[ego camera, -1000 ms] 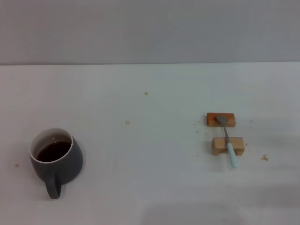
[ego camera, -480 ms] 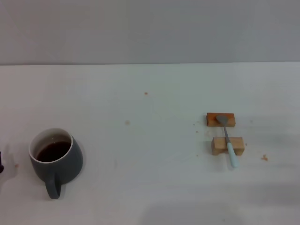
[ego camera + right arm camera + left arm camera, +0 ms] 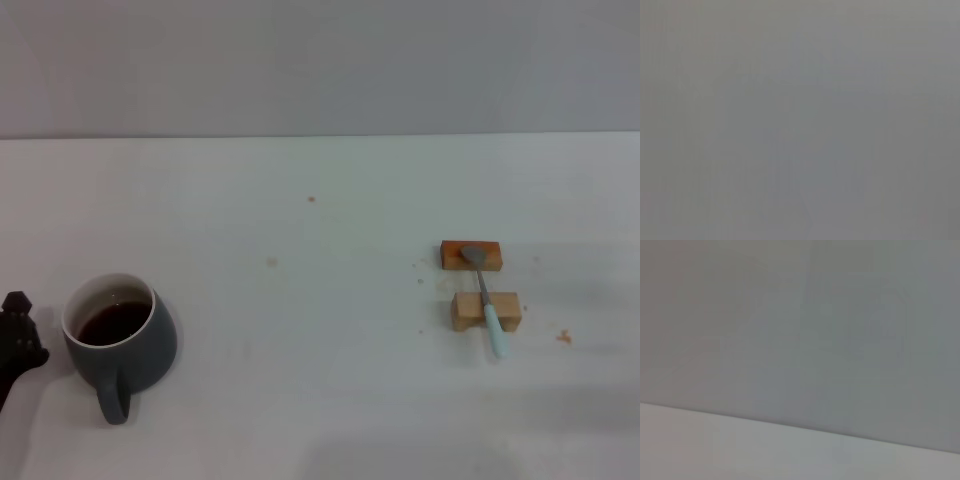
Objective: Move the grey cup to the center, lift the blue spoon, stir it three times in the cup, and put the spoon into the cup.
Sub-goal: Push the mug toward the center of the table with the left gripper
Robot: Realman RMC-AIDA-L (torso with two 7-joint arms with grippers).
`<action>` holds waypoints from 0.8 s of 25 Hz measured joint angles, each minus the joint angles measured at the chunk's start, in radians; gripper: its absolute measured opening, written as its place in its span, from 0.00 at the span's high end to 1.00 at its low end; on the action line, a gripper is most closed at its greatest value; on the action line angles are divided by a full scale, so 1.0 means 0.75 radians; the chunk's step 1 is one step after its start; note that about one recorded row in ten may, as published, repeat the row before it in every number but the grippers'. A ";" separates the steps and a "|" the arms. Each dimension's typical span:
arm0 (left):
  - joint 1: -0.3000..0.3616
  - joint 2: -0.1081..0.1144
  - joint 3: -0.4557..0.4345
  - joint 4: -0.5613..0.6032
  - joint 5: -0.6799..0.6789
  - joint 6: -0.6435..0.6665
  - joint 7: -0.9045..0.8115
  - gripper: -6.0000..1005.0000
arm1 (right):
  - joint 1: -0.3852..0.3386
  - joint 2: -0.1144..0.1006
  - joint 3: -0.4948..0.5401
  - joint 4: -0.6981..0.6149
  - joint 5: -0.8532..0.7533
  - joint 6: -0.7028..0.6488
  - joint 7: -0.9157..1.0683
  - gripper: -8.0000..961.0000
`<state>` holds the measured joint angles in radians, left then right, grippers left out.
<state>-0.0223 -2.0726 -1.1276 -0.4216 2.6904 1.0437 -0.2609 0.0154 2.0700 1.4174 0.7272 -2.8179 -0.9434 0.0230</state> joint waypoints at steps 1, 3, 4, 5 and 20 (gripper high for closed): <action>-0.001 0.000 0.023 -0.014 0.000 -0.001 -0.002 0.98 | 0.002 0.000 0.000 0.000 0.000 0.003 0.000 0.69; -0.001 0.000 0.035 -0.020 0.000 -0.001 -0.002 0.99 | 0.008 -0.001 0.000 0.001 0.000 0.008 0.000 0.69; -0.001 0.000 0.035 -0.020 0.000 -0.001 -0.002 0.99 | 0.011 -0.001 0.000 0.001 0.000 0.010 0.000 0.69; -0.003 0.000 0.047 -0.024 0.000 -0.002 -0.002 1.00 | 0.012 -0.001 0.000 0.001 0.000 0.010 0.000 0.69; -0.031 0.008 0.175 -0.053 0.003 0.009 -0.020 1.00 | 0.014 -0.001 0.000 0.002 0.000 0.011 0.000 0.69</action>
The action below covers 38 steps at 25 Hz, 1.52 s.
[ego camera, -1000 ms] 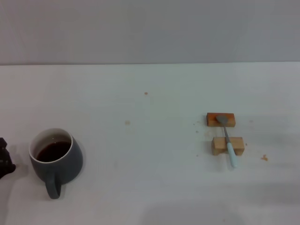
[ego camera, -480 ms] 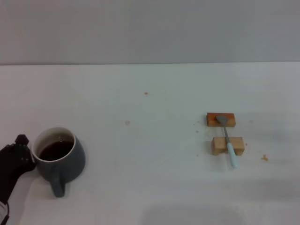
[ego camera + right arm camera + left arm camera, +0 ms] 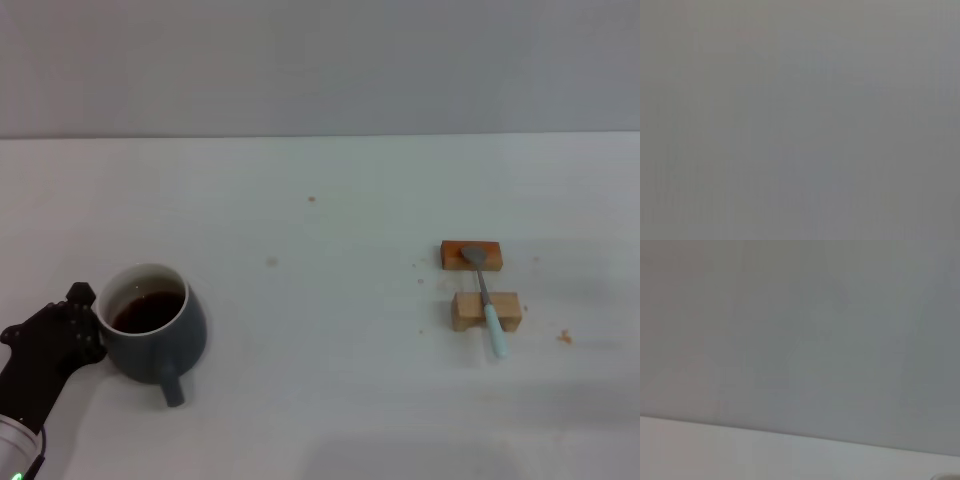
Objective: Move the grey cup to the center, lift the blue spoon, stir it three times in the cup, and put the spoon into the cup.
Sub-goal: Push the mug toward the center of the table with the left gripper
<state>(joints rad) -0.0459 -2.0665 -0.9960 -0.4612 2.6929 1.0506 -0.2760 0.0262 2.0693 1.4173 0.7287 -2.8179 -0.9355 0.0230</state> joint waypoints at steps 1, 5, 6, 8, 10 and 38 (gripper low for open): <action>0.000 0.001 0.007 -0.004 0.001 0.002 0.000 1.00 | 0.000 0.000 0.000 0.000 0.000 0.000 0.000 0.69; 0.000 0.003 0.037 -0.009 0.006 0.021 -0.008 1.00 | 0.000 0.000 0.000 0.001 0.000 0.000 0.000 0.69; 0.000 0.004 0.046 -0.009 0.006 0.025 -0.012 1.00 | 0.000 0.000 0.000 0.003 0.000 0.000 0.000 0.69; 0.000 0.004 0.046 -0.009 0.006 0.025 -0.012 1.00 | -0.002 -0.001 0.000 0.008 0.000 0.000 0.000 0.69; 0.000 0.005 0.075 -0.016 0.007 0.032 -0.019 1.00 | -0.005 -0.001 0.000 0.017 0.000 0.000 0.000 0.69; -0.156 0.003 0.028 0.105 0.007 0.027 -0.058 1.00 | -0.015 0.000 0.005 0.041 -0.037 0.000 0.007 0.68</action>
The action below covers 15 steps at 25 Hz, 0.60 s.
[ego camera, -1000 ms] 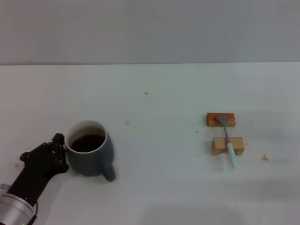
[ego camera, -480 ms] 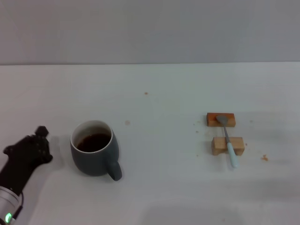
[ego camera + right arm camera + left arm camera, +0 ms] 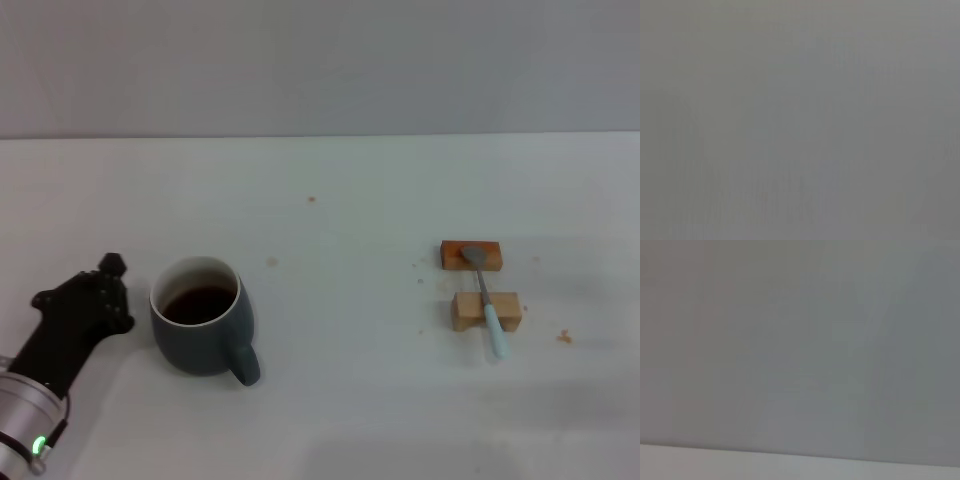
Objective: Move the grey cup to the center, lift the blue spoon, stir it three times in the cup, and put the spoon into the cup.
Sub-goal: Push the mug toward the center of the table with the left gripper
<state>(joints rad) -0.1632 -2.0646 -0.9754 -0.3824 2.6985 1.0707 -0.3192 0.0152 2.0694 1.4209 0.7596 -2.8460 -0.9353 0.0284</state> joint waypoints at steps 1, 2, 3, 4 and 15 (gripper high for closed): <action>-0.002 -0.001 0.014 -0.004 0.000 0.000 0.000 1.00 | 0.000 0.000 0.000 0.001 0.000 0.001 0.000 0.68; -0.003 -0.002 0.025 -0.006 0.000 0.000 0.000 1.00 | 0.000 0.000 0.000 0.001 0.000 0.002 0.000 0.68; -0.005 -0.002 0.034 -0.007 0.000 0.000 0.000 1.00 | 0.000 0.000 0.001 0.003 0.000 0.004 0.000 0.68; -0.006 -0.003 0.043 -0.008 0.000 0.001 0.000 1.00 | 0.000 0.000 0.001 0.005 0.000 0.007 0.000 0.68; -0.001 -0.002 0.168 -0.064 -0.001 0.005 -0.011 1.00 | 0.003 -0.002 0.006 0.016 0.000 0.016 -0.006 0.68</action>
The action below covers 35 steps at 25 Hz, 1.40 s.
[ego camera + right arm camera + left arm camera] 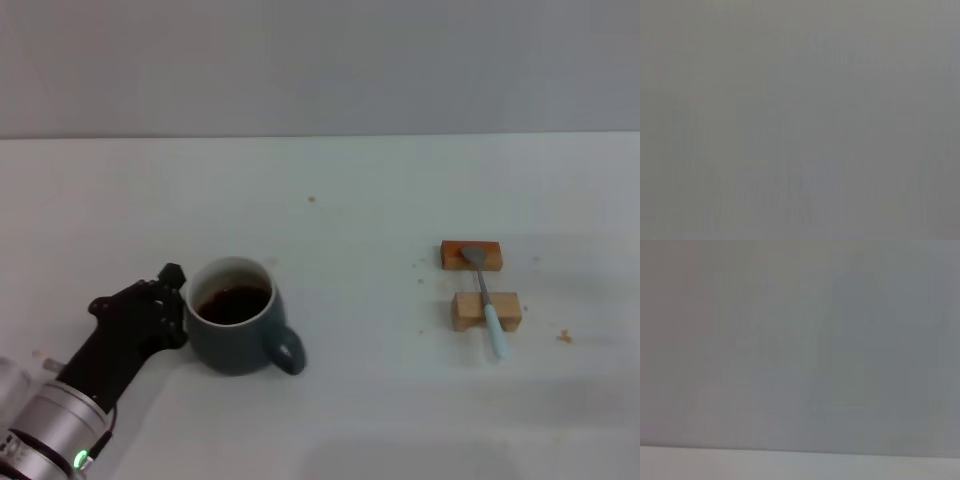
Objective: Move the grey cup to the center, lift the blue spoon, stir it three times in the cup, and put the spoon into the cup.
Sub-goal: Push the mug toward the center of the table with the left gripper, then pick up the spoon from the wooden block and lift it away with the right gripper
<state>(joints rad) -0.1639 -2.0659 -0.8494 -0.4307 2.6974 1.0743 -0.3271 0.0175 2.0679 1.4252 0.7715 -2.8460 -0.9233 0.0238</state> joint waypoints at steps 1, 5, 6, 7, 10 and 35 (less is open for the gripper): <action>0.000 0.001 0.013 -0.009 0.000 0.000 0.000 1.00 | 0.001 0.000 0.000 0.000 0.000 0.000 0.000 0.68; -0.004 0.004 0.051 -0.024 0.000 0.002 -0.007 1.00 | 0.004 -0.003 0.000 0.000 0.000 0.002 0.000 0.68; -0.006 0.005 0.061 -0.027 0.000 0.002 -0.012 1.00 | 0.005 -0.004 0.000 0.002 0.001 0.005 0.000 0.68; -0.008 0.006 0.072 -0.029 0.000 0.003 -0.020 1.00 | 0.005 -0.006 0.000 0.005 0.001 0.008 -0.001 0.68; -0.017 0.006 0.104 -0.032 0.001 0.007 -0.047 1.00 | 0.002 -0.010 0.001 0.016 -0.003 0.015 -0.001 0.68; -0.056 0.023 -0.189 0.120 0.002 0.001 -0.094 1.00 | -0.005 -0.009 -0.004 0.028 -0.031 0.030 -0.001 0.68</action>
<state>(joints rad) -0.2061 -2.0484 -0.9912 -0.3407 2.6988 1.0752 -0.3976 0.0137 2.0609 1.4220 0.7924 -2.8692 -0.9006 0.0230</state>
